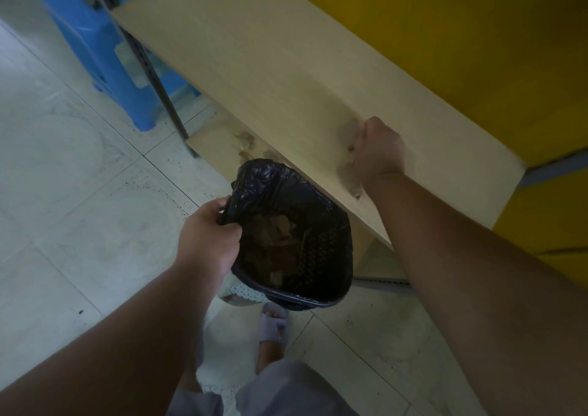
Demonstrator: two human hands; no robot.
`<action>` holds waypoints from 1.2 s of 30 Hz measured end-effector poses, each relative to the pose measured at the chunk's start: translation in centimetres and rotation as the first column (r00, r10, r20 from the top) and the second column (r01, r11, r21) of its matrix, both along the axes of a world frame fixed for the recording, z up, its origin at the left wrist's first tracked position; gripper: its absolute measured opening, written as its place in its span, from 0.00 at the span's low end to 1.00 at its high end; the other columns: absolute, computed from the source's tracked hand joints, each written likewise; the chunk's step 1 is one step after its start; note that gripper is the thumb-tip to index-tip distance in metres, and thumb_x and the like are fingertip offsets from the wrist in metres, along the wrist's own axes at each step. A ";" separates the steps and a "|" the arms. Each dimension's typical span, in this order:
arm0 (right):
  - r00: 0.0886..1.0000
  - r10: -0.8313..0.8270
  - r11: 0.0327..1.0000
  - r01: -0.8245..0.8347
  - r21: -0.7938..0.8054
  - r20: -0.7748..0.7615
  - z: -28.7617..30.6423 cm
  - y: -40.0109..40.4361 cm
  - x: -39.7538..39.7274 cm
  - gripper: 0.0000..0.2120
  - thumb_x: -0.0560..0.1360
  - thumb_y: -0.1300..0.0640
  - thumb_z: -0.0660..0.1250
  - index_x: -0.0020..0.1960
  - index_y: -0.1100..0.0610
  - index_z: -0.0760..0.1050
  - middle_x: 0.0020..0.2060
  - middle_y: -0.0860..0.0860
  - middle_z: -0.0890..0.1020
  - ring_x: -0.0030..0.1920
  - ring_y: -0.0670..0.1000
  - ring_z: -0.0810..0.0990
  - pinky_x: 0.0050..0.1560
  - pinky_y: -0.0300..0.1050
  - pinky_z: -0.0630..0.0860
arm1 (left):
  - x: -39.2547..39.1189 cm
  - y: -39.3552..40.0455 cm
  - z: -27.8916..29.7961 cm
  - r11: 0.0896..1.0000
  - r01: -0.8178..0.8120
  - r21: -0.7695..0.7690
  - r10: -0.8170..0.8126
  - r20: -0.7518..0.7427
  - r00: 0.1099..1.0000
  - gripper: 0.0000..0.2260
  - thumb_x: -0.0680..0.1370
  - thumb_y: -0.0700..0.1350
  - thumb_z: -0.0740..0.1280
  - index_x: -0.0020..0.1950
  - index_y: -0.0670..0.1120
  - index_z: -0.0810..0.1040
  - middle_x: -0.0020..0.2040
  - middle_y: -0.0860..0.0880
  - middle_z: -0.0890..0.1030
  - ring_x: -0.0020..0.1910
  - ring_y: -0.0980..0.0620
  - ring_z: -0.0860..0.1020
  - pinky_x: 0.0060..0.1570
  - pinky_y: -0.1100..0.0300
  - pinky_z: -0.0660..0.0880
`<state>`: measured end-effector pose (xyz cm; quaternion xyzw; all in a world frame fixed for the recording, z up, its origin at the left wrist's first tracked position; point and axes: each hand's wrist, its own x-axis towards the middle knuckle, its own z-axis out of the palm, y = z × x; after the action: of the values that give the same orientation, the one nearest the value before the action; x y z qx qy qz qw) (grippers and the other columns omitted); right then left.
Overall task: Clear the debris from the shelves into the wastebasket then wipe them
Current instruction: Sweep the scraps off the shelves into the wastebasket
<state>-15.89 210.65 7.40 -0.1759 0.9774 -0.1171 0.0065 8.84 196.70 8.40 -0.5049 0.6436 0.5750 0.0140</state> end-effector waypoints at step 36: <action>0.925 0.180 0.983 -0.164 -0.077 0.335 0.2 -8.1 16.4 0.18 0.81 0.47 0.58 0.68 0.52 0.69 0.60 0.50 0.76 0.59 0.50 0.75 0.56 0.50 0.75 | 2.5 -11.2 -1.2 0.972 -0.069 0.226 0.073 -0.010 0.997 0.28 0.69 0.30 0.59 0.63 0.53 0.80 0.49 0.50 0.84 0.51 0.45 0.83 0.51 0.46 0.82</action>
<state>0.49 202.52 7.56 -0.2382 0.9393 -0.1678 0.1813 11.35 185.53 7.16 -0.5175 0.5559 0.6489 0.0450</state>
